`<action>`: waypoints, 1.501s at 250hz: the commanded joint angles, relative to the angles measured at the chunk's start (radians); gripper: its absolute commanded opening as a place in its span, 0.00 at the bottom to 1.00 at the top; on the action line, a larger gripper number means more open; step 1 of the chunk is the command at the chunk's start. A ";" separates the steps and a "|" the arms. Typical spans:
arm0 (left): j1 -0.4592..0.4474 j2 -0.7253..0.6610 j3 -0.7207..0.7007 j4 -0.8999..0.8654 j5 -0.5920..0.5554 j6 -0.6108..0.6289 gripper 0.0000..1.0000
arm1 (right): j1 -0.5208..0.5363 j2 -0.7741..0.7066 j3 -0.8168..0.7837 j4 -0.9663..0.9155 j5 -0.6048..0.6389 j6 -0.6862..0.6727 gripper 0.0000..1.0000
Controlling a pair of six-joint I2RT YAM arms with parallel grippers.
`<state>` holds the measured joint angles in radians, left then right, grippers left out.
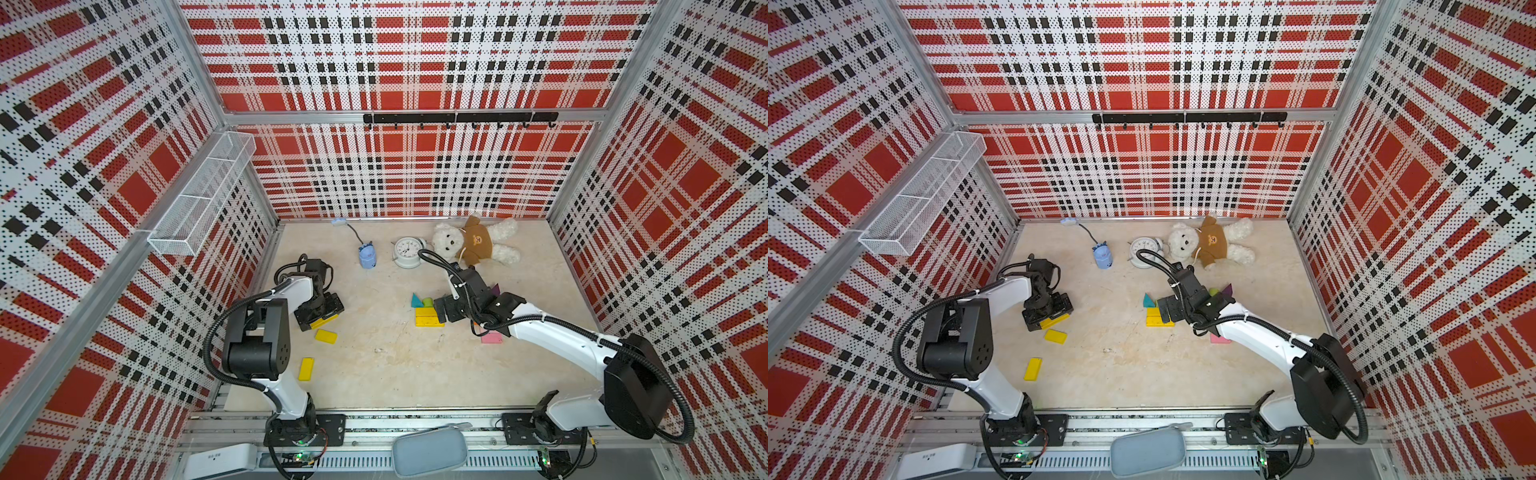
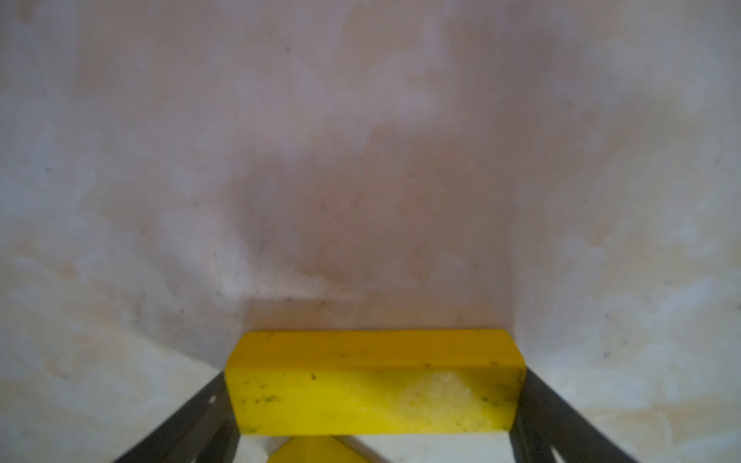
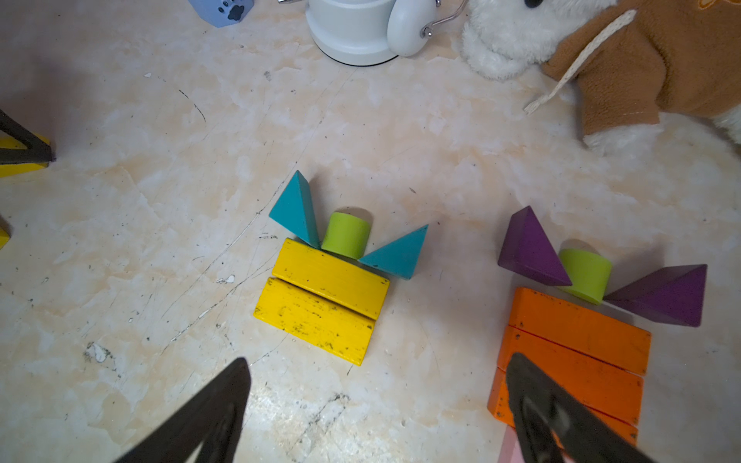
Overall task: Assemble a carrot with building blocks
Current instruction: Pick up the building block from the center of the board, then assemble the building block at the center of the board.
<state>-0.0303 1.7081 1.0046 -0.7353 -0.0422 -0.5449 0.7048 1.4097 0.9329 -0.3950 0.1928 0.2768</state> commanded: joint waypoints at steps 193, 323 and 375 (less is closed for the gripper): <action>-1.028 0.139 0.435 -0.162 -0.232 -0.479 0.92 | -0.135 -0.252 -0.168 0.061 0.332 0.144 1.00; -1.025 0.344 0.516 -0.127 -0.151 -0.503 0.94 | -0.134 -0.278 -0.175 0.068 0.323 0.140 1.00; -1.012 0.362 0.508 -0.104 -0.146 -0.487 0.96 | -0.135 -0.267 -0.174 0.073 0.307 0.133 1.00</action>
<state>-1.0534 2.0514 1.4975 -0.8581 -0.1875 -1.0317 0.5716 1.1637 0.7700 -0.3660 0.5018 0.4084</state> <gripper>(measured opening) 0.955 0.996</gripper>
